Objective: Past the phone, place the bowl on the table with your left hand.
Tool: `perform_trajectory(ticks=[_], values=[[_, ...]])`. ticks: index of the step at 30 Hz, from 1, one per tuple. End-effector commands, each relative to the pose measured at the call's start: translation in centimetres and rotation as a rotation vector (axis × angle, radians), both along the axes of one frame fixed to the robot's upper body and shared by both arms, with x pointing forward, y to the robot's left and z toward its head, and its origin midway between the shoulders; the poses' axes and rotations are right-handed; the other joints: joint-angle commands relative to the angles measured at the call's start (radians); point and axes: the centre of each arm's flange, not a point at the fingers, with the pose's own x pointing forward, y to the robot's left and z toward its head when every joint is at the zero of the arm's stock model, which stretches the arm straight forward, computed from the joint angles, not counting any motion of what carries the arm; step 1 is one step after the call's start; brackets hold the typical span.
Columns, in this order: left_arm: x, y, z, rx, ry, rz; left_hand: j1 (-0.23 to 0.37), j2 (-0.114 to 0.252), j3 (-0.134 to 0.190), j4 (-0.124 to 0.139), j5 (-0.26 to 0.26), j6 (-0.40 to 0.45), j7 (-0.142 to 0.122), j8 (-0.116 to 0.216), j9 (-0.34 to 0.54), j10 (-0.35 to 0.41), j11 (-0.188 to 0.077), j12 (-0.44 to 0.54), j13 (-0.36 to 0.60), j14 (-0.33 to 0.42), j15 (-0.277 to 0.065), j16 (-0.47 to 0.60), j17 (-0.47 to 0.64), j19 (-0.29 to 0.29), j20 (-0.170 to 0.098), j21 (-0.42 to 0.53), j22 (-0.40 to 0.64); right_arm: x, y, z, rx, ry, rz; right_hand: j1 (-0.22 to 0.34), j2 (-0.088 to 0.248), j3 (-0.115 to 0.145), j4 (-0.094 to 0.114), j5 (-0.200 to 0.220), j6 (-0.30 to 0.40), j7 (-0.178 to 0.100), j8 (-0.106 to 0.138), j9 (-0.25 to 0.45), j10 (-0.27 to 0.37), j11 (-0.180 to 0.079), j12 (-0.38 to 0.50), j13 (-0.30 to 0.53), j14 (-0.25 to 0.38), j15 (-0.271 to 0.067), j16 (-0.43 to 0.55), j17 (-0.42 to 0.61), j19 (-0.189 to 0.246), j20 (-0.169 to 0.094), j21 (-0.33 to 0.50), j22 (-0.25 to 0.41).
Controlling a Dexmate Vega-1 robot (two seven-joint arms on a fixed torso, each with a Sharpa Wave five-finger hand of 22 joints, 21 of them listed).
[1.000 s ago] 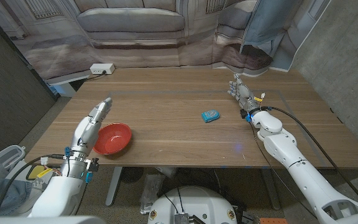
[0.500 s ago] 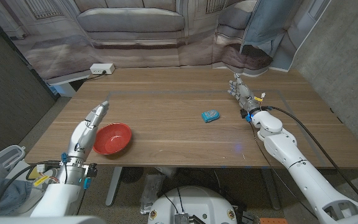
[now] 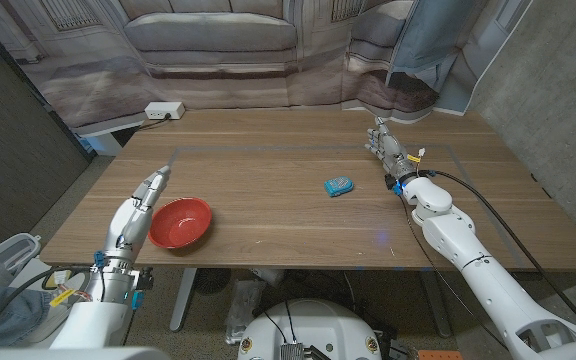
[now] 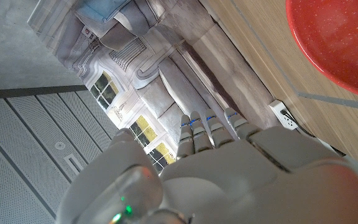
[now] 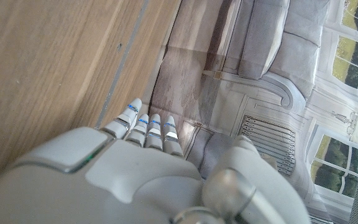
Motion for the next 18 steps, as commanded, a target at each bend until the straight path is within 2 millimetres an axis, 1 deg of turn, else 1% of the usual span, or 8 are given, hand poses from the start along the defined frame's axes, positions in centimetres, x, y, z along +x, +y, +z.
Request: perform_trajectory(ticks=[1,11,18], values=[[-0.2,0.0,-0.8,0.004,0.017,0.033,0.015,-0.001,-0.006,-0.001,0.001,0.008,-0.001,0.000,0.004,0.009,-0.007,-0.002,0.004,0.010,-0.001,-0.004,0.003,0.005,-0.043,-0.006,0.005,0.0,0.1,-0.2,-0.003,0.007,-0.005,-0.002,0.006,0.000,-0.001,-0.003,0.001,-0.003,0.006,0.002,0.009,0.004,-0.002,0.002,0.012,0.002,0.002,0.004,0.011,-0.041,-0.004,0.004],[-1.2,0.0,-0.9,0.045,0.037,0.087,0.017,0.000,-0.007,-0.003,0.001,0.009,-0.004,-0.002,0.004,0.012,-0.006,-0.002,0.004,0.010,-0.003,-0.005,0.003,0.005,-0.043,-0.007,0.005,-0.3,0.0,-0.6,-0.001,0.014,-0.011,-0.002,0.007,-0.001,-0.001,-0.003,0.001,-0.002,0.006,0.002,0.010,0.006,-0.002,0.002,0.012,0.002,0.002,0.005,0.012,-0.041,-0.006,0.004],[-1.5,-0.3,-0.8,0.081,0.049,0.142,0.021,-0.004,-0.010,-0.005,0.003,0.009,-0.010,-0.004,0.004,0.012,-0.015,-0.005,0.004,0.008,-0.009,-0.007,0.003,0.003,-0.046,-0.010,0.005,-0.1,-0.1,-0.9,0.006,0.024,-0.011,-0.002,0.007,-0.002,-0.002,-0.004,0.001,-0.001,0.006,0.002,0.010,0.004,-0.002,0.003,0.011,0.002,0.001,0.005,0.013,-0.040,-0.007,0.004]])
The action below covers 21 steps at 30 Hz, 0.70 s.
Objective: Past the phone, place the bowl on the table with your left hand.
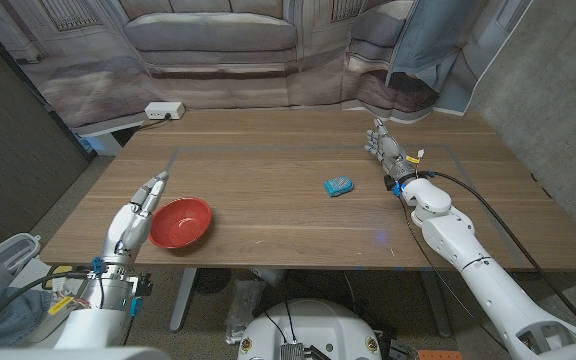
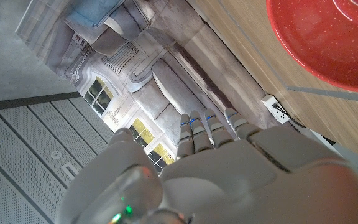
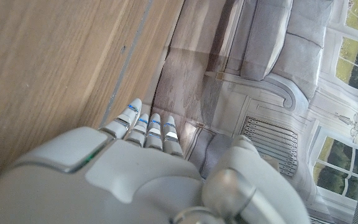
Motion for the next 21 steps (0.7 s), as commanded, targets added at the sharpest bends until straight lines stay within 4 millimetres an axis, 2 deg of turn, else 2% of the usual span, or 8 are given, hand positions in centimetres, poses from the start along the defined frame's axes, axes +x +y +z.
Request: perform_trajectory(ticks=[1,21], values=[[-0.7,-0.3,0.0,0.055,0.023,0.080,0.017,0.000,-0.005,-0.001,0.003,0.006,-0.006,-0.004,0.004,0.003,-0.006,-0.001,0.004,0.002,-0.005,-0.001,0.003,0.003,-0.046,-0.004,0.005,0.1,-0.1,-0.5,0.005,0.011,-0.003,-0.002,0.007,-0.002,-0.002,-0.004,0.001,-0.001,0.006,0.002,0.006,0.000,-0.003,0.003,0.008,-0.002,0.001,0.005,0.009,-0.037,-0.004,0.004],[-1.7,0.0,-0.6,0.083,0.031,0.146,0.044,-0.011,-0.007,-0.019,0.009,0.024,-0.017,0.000,0.004,0.022,-0.014,0.001,0.004,0.015,-0.016,0.001,0.002,0.011,-0.050,-0.005,0.003,0.6,1.0,-0.2,0.010,0.003,0.015,-0.003,0.009,-0.004,-0.002,-0.004,0.001,-0.002,0.006,0.002,0.011,-0.003,-0.001,0.003,0.017,-0.004,0.005,0.006,0.016,-0.037,-0.005,0.004]])
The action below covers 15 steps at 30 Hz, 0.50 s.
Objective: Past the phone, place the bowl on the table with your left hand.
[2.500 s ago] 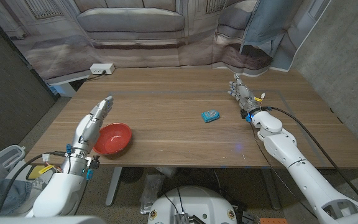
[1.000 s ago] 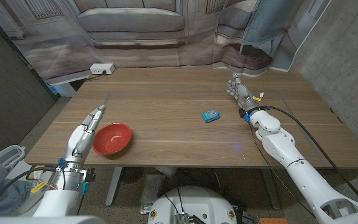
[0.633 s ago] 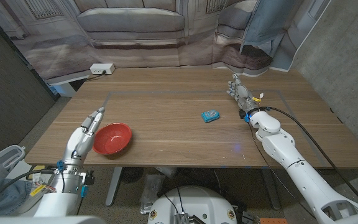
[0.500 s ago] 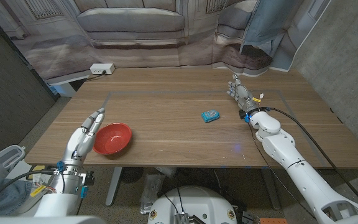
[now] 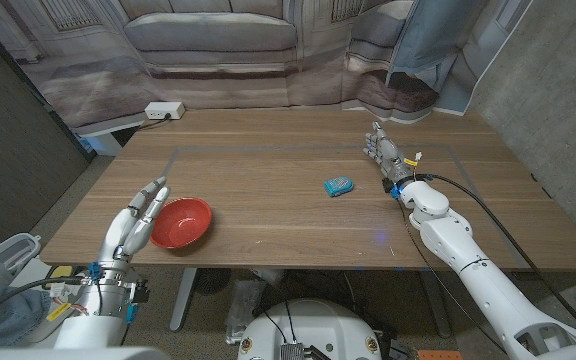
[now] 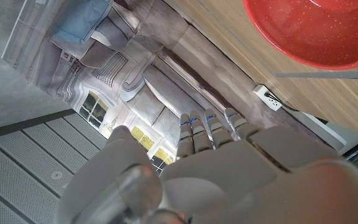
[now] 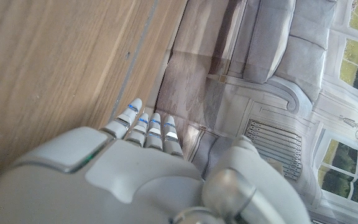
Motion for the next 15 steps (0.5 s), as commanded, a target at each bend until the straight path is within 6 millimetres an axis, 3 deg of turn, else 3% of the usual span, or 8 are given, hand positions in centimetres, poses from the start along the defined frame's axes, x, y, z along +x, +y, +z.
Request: perform_trajectory(ticks=[1,15], values=[[-0.54,-0.09,-0.21,0.021,0.002,0.039,0.026,-0.005,0.004,-0.015,0.006,0.012,-0.002,0.000,0.004,0.014,-0.003,0.001,0.004,0.008,-0.009,0.003,0.001,0.008,-0.046,-0.005,0.003,0.27,0.40,0.30,0.008,-0.009,0.010,0.004,0.001,-0.004,-0.002,0.000,0.001,-0.002,0.007,0.002,0.006,0.002,0.000,0.003,0.014,0.000,0.005,0.006,0.012,-0.042,-0.005,0.004],[-1.12,-0.40,-0.53,0.047,0.001,0.112,0.062,-0.014,0.007,-0.038,0.013,0.026,-0.005,0.002,0.004,0.026,-0.010,0.000,0.004,0.020,-0.013,0.003,0.000,0.012,-0.043,-0.008,0.003,0.23,0.21,0.59,0.010,-0.015,0.015,0.004,0.002,-0.006,-0.003,-0.001,0.002,-0.003,0.007,0.002,0.009,-0.001,0.000,0.003,0.022,0.005,0.008,0.006,0.016,-0.042,-0.007,0.005]])
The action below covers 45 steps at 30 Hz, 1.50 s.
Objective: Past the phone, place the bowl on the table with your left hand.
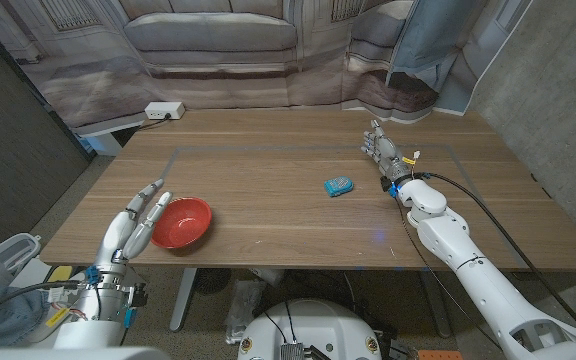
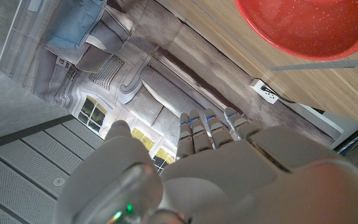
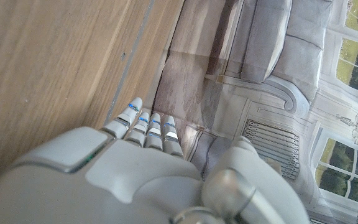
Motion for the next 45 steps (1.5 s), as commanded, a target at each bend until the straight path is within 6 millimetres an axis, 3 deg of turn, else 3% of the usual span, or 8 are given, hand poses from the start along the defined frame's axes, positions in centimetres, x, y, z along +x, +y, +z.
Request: perform_trajectory(ticks=[1,14,45], values=[[-0.6,-0.3,-0.4,0.021,-0.002,0.064,0.016,-0.001,0.002,-0.007,0.006,0.010,-0.004,0.002,0.004,0.010,-0.004,0.001,0.004,0.010,-0.003,0.003,0.000,0.007,-0.048,-0.001,0.003,0.0,0.0,0.3,0.004,-0.006,0.008,0.004,0.002,-0.002,0.001,-0.001,0.002,-0.004,0.007,0.002,0.010,0.000,0.000,0.003,0.006,0.003,0.007,0.002,0.008,-0.039,-0.008,0.005],[-0.9,-0.8,-0.3,0.060,0.028,0.124,0.036,-0.011,0.001,-0.021,0.011,0.019,-0.006,0.003,0.005,0.017,-0.007,0.000,0.004,0.017,-0.004,0.004,0.000,0.011,-0.047,-0.002,0.003,-0.5,-0.2,0.5,0.001,-0.020,0.014,0.015,0.016,0.006,-0.003,-0.001,0.010,-0.004,0.011,0.002,0.022,-0.003,0.004,0.003,0.014,-0.001,0.009,0.001,0.014,-0.040,-0.010,0.005],[-2.0,-2.2,0.1,0.124,0.136,0.207,0.075,-0.021,0.001,-0.045,0.022,0.031,-0.010,0.000,0.005,0.026,-0.014,-0.004,0.005,0.025,-0.007,0.001,0.001,0.022,-0.046,-0.003,0.003,-0.5,-0.9,-0.1,0.014,-0.011,0.023,0.018,0.007,0.000,-0.010,-0.005,0.012,-0.005,0.010,0.002,0.024,0.001,0.003,0.004,0.018,0.001,0.007,0.002,0.019,-0.037,-0.017,0.006]])
